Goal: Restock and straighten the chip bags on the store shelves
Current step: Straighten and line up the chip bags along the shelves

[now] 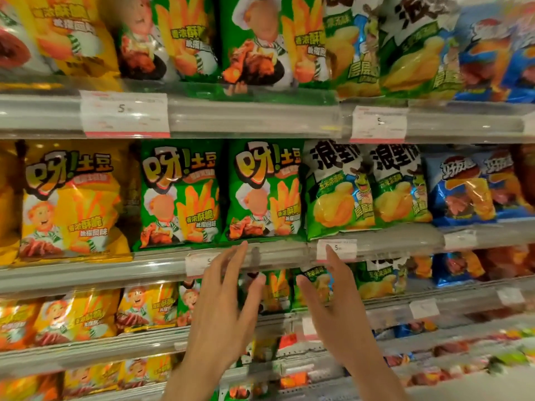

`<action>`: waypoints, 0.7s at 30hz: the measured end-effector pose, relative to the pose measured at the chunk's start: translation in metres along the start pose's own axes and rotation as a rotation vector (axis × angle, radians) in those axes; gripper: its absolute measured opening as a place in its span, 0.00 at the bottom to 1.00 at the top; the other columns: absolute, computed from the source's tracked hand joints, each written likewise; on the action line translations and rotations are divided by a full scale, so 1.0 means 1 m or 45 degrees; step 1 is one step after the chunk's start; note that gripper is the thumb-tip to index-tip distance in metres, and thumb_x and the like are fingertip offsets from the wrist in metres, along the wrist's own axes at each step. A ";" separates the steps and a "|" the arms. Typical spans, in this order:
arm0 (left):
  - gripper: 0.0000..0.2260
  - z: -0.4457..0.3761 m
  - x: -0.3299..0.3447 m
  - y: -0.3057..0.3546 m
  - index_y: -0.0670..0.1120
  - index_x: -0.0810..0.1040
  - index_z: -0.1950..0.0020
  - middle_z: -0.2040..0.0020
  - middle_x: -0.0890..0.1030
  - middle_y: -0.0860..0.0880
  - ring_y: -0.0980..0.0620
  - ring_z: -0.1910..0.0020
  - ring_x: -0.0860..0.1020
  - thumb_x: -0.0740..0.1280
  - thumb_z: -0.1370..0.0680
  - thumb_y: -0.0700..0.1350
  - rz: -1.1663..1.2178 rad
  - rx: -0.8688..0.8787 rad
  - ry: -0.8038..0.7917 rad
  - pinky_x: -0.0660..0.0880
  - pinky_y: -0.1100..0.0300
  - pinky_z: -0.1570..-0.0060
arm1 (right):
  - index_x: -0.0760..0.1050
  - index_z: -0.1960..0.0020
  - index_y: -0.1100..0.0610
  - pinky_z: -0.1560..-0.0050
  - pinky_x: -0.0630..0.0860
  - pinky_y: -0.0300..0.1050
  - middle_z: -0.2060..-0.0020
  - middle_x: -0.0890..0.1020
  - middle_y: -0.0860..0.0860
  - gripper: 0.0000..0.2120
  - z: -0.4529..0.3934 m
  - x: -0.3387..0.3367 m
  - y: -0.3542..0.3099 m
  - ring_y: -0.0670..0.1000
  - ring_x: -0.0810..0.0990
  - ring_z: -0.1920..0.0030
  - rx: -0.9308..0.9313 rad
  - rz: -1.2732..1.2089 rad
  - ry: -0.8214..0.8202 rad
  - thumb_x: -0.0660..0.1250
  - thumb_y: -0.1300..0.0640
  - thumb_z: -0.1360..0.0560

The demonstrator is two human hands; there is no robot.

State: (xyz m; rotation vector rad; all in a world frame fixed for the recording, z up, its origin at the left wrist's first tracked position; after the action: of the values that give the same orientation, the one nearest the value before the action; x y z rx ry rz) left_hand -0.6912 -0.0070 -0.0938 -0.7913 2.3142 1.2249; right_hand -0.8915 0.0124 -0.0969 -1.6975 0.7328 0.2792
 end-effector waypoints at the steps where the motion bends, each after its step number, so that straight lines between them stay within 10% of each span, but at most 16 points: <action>1: 0.24 -0.002 0.011 0.010 0.65 0.56 0.22 0.27 0.62 0.63 0.62 0.28 0.63 0.55 0.18 0.64 0.013 -0.015 0.010 0.63 0.63 0.36 | 0.47 0.20 0.38 0.26 0.64 0.49 0.24 0.58 0.36 0.40 -0.004 -0.011 0.009 0.41 0.59 0.25 -0.006 -0.020 -0.011 0.58 0.29 0.27; 6: 0.25 -0.017 0.079 0.070 0.62 0.58 0.21 0.28 0.63 0.61 0.60 0.29 0.66 0.57 0.18 0.62 0.074 -0.127 0.085 0.69 0.56 0.34 | 0.49 0.21 0.38 0.36 0.63 0.36 0.29 0.60 0.34 0.39 -0.034 -0.081 0.059 0.38 0.62 0.31 0.001 -0.057 -0.034 0.60 0.30 0.27; 11: 0.29 -0.045 0.115 0.115 0.61 0.59 0.22 0.25 0.62 0.55 0.58 0.31 0.65 0.53 0.21 0.67 0.001 -0.184 0.157 0.67 0.57 0.35 | 0.46 0.22 0.34 0.26 0.63 0.48 0.23 0.56 0.37 0.39 -0.070 -0.140 0.095 0.43 0.59 0.24 -0.045 -0.030 -0.041 0.59 0.28 0.27; 16: 0.26 -0.080 0.112 0.140 0.53 0.64 0.22 0.27 0.65 0.48 0.51 0.29 0.65 0.59 0.19 0.60 -0.156 -0.144 0.321 0.68 0.54 0.34 | 0.46 0.20 0.38 0.33 0.59 0.38 0.25 0.57 0.35 0.38 -0.102 -0.174 0.094 0.28 0.54 0.33 -0.224 0.002 -0.057 0.60 0.34 0.24; 21: 0.25 -0.117 0.121 0.150 0.58 0.59 0.21 0.22 0.60 0.44 0.46 0.23 0.58 0.59 0.18 0.60 -0.190 -0.114 0.217 0.61 0.49 0.29 | 0.48 0.19 0.44 0.27 0.65 0.47 0.24 0.62 0.47 0.39 -0.137 -0.171 0.074 0.46 0.63 0.25 -0.362 0.143 -0.048 0.61 0.35 0.23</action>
State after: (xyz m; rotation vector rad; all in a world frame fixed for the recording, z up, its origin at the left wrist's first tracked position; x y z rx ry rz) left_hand -0.8895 -0.0724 -0.0099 -1.1183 2.2959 1.2452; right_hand -1.0959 -0.0698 -0.0250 -1.9154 0.7907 0.5127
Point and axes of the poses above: each hand's wrist, its own z-axis away from the middle knuckle, its own x-axis out of the palm, y = z × x, the point moved 4 cm from there along -z, towards the middle knuckle
